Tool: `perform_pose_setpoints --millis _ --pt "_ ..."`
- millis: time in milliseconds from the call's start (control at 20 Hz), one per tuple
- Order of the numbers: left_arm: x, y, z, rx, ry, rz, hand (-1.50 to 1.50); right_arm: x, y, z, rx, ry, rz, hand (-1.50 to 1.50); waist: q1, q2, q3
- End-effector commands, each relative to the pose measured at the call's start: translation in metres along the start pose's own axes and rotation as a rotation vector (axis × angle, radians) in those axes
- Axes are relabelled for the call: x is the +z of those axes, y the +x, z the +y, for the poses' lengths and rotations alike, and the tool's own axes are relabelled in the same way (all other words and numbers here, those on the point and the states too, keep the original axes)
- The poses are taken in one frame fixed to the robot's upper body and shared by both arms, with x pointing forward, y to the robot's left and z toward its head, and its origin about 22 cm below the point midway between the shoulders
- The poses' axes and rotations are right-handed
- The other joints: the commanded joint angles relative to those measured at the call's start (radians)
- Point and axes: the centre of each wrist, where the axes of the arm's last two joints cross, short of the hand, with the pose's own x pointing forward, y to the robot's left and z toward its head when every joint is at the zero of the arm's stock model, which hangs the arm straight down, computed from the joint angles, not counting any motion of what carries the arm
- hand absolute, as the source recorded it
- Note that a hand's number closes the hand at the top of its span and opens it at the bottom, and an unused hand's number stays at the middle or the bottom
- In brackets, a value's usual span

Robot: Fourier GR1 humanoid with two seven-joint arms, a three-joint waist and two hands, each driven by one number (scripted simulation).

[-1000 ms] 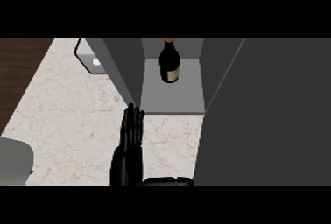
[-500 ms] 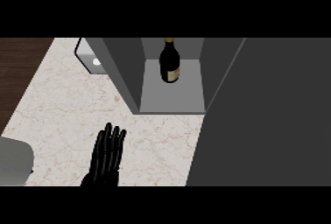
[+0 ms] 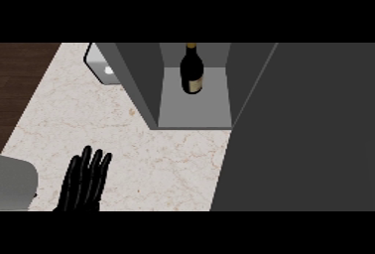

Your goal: Pick up the wine, place it into the cabinet and close the cabinet

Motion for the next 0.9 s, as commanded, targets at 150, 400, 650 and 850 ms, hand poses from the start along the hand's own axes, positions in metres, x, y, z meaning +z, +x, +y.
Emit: perform_pose_setpoints --millis 150,400,650,850 --pt "-0.004 0.014 0.039 -0.012 0.047 -0.045 -1.5 0.03 0.015 0.024 -0.175 0.129 0.007 1.5 -0.004 -0.001 -0.001" --pt "-0.005 0.036 0.042 0.012 0.058 -0.052 -1.5 0.022 0.017 0.044 -0.104 0.309 -0.008 1.5 0.003 -0.004 0.0" --pt "-0.002 0.048 0.093 -0.028 0.081 -0.052 -1.5 0.022 0.029 0.061 -0.108 0.357 -0.018 1.5 0.008 -0.003 -0.002" --pt "-0.004 0.055 0.108 -0.051 0.078 -0.038 -1.5 0.019 0.03 0.083 -0.126 0.364 -0.041 1.5 0.004 -0.006 -0.002"
